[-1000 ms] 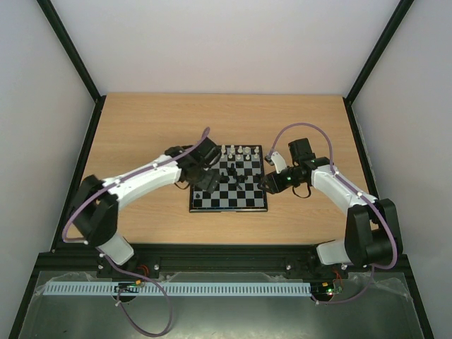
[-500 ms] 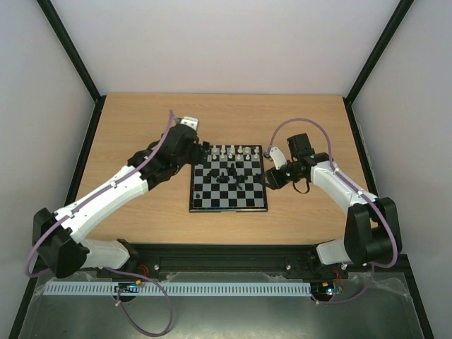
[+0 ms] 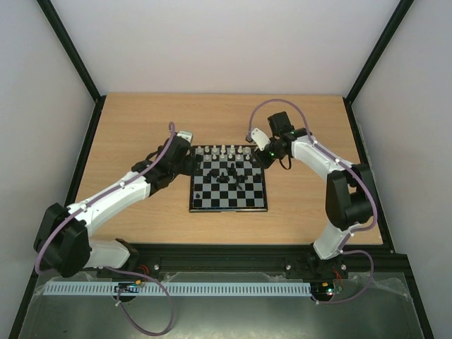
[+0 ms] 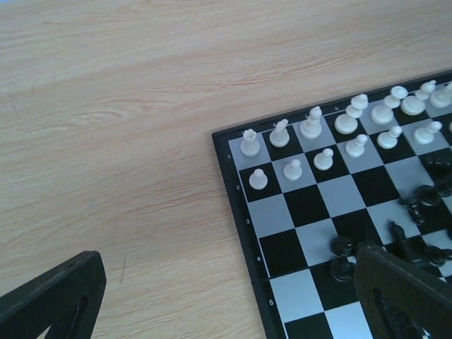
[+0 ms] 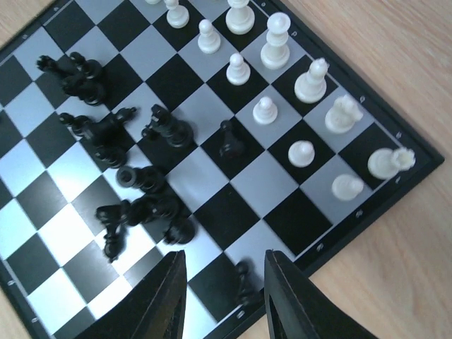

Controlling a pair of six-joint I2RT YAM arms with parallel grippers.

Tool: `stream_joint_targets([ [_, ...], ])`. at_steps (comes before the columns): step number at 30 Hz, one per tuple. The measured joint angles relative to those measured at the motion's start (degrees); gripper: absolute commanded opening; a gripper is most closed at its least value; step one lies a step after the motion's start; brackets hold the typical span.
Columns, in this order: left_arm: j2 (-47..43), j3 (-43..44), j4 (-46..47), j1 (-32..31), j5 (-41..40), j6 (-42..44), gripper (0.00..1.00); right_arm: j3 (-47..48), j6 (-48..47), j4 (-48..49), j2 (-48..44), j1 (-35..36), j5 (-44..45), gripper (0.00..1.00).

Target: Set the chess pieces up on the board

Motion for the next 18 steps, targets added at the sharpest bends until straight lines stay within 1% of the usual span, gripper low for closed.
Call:
stream_joint_targets([
  [6,-5.88,-1.09,4.33,1.49,5.22,2.54,0.97,3.52,-3.61,-0.28,6.1,1.79,1.75,0.33],
  [10,-9.07,-1.38,6.93,4.07,8.48,3.72,0.97,5.62,-5.07,-1.11,9.62,2.97,2.73,0.35],
  [13,-9.29,-1.49,7.34,5.31,9.44,3.96,0.97,7.37,-5.6,-1.62,11.72,3.72,2.95,0.36],
  [18,-9.18,-1.49,7.52,5.49,11.82,4.09,0.97,9.75,-5.88,-1.84,13.79,4.57,3.32,0.37],
])
